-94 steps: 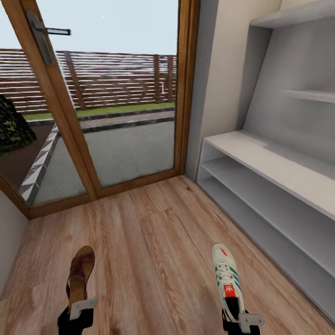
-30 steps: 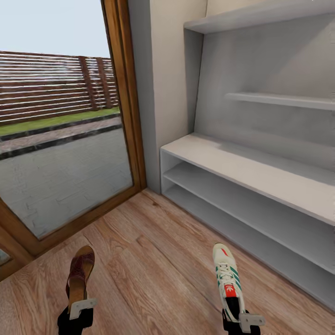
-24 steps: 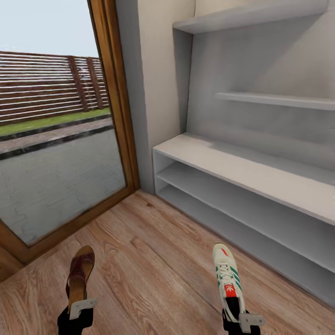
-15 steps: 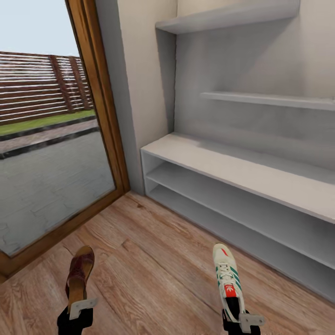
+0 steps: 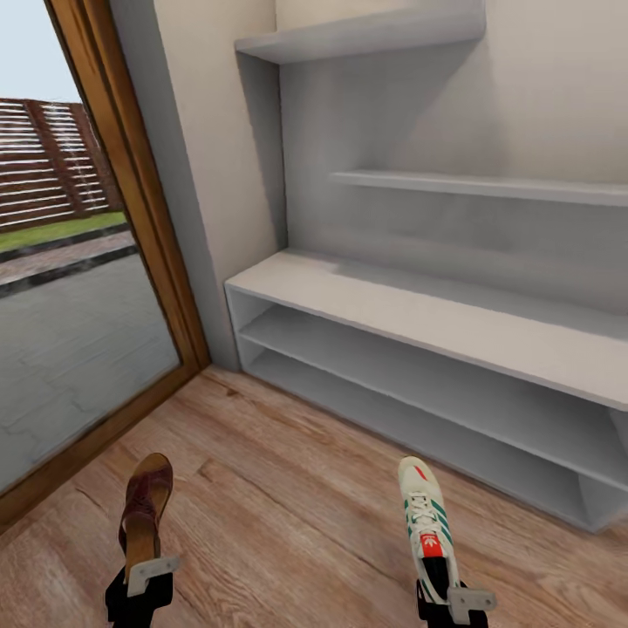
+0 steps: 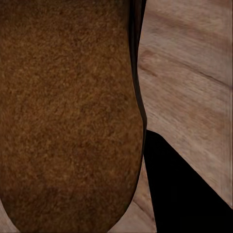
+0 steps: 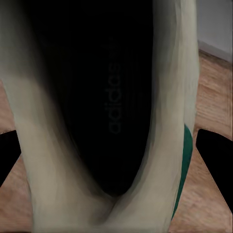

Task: Pick up the two gym shoes and the two sandals from the corridor floor and place them onto the hallstand (shoe rack) in the corridor, making sure they are on the rack and not on the floor. Arrange them so the two gym shoes are next to each other and the two sandals are next to each other.

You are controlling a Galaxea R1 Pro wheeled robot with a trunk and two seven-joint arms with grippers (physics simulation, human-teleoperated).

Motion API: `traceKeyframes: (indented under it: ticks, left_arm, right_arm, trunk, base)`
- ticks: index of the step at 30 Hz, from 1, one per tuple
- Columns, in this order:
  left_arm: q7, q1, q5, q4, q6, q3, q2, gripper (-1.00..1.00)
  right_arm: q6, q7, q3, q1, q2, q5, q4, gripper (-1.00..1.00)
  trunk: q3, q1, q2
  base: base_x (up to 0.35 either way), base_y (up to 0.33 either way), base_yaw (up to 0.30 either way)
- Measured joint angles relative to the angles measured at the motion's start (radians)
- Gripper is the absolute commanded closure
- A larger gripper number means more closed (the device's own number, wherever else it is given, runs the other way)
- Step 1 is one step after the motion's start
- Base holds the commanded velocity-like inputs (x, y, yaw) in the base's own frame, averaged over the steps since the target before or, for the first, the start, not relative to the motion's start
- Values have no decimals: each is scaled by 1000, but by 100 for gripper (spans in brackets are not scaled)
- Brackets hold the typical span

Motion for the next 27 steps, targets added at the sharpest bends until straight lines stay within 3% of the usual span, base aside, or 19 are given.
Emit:
traceKeyframes:
  ticks: [14,27]
  left_arm:
    - [0,0,1,0,-2,0,0,100]
    - [-1,0,0,-1,-2,-1,-1,100]
  right_arm:
    - [0,0,0,0,0,0,0,100]
    - [0,0,0,0,0,0,0,100]
  trunk:
    - [0,0,0]
    - [0,0,0]
  base:
    - [35,24,-268]
    - [178,256,-268]
